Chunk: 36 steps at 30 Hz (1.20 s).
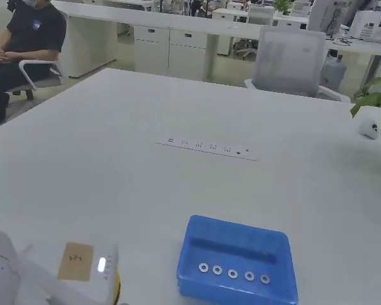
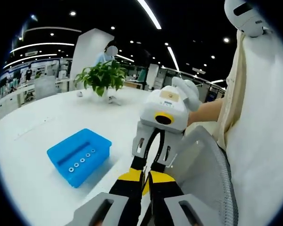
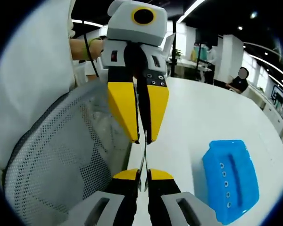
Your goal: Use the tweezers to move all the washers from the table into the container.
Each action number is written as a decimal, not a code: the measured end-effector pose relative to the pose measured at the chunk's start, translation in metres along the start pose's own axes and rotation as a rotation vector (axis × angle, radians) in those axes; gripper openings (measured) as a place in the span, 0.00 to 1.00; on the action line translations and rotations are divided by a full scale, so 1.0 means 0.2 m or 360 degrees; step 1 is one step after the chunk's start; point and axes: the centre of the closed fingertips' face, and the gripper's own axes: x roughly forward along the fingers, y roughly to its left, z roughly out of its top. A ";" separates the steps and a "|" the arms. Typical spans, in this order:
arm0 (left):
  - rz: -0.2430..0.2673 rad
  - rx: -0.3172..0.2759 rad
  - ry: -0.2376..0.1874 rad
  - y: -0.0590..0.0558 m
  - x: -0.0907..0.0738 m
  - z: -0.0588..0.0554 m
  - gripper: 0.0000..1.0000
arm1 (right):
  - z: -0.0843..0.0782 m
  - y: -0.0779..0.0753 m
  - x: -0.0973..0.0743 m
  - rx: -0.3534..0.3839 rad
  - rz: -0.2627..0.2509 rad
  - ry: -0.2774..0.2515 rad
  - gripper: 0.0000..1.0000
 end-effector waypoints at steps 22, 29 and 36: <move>0.0028 0.0296 0.0550 0.17 0.03 -0.33 0.00 | -0.17 -0.09 0.06 0.0158 -0.0167 0.0058 0.13; 0.0002 0.0306 0.0731 0.22 0.05 -0.49 0.00 | -0.17 -0.10 -0.06 0.0406 -0.0334 -0.0141 0.35; 0.0008 0.0410 0.0909 0.26 0.07 -0.57 0.00 | -0.27 -0.16 -0.31 0.0617 -0.0649 -0.0237 0.56</move>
